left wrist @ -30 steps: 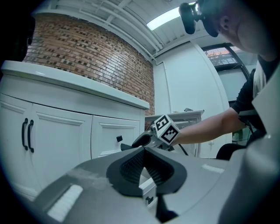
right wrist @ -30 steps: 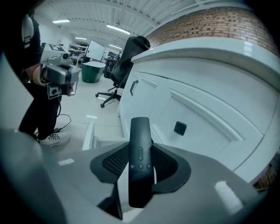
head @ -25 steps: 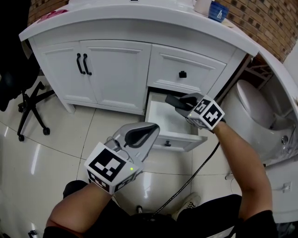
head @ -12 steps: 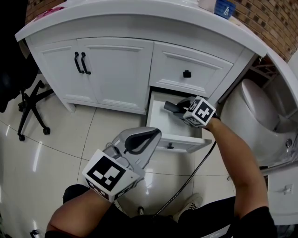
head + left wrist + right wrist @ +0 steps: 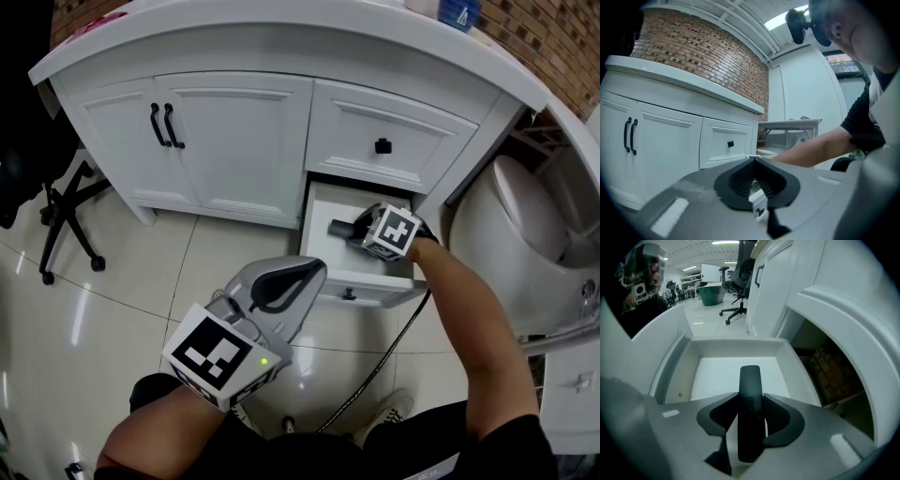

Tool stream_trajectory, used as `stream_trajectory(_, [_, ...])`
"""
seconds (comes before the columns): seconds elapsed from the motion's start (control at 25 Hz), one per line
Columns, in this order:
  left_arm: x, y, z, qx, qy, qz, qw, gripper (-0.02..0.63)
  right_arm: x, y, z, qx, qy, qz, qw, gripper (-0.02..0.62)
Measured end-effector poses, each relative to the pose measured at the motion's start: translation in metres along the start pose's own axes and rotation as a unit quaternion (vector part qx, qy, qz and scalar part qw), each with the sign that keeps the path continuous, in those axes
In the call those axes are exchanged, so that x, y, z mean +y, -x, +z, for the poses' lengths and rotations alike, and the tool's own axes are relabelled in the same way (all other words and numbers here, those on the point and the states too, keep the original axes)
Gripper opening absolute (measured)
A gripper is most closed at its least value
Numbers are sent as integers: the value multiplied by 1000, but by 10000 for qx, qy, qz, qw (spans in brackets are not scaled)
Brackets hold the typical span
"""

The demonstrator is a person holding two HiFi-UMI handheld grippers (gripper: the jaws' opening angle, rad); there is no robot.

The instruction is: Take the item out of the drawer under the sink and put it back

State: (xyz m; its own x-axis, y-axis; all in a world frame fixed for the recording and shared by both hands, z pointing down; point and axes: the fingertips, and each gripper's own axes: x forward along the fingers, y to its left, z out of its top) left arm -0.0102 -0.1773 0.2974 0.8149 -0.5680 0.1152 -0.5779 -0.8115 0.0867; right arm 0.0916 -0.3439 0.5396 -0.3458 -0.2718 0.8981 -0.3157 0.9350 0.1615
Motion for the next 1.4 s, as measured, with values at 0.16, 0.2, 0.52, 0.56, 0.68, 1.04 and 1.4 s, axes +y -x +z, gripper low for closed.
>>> stream_trajectory(0.16, [2, 0, 0, 12, 10, 47, 10000, 6, 0, -5, -5, 131, 9, 39, 9999, 167])
stream_trajectory(0.2, [2, 1, 0, 12, 10, 40, 10000, 6, 1, -6, -5, 110, 15, 66, 9999, 169])
stream_trajectory(0.52, [3, 2, 3, 18, 17, 66, 10000, 6, -4, -1, -5, 39, -301, 1, 9995, 179])
stream_trajectory(0.56, [3, 3, 4, 28, 16, 71, 10000, 5, -4, -1, -4, 6, -291, 1, 9996, 179])
stream_trajectory(0.68, [0, 3, 3, 1, -4, 17, 10000, 6, -4, 1, -3, -9, -185, -73, 9998, 179])
stream_trajectory(1.04, [-2, 5, 1, -45, -57, 10, 10000, 6, -18, 34, -3, 37, -274, -819, 9963, 144])
stream_trajectory(1.4, [-3, 5, 2, -60, -147, -2, 9999, 6, -17, 82, 14, -461, -133, -1530, 9871, 8])
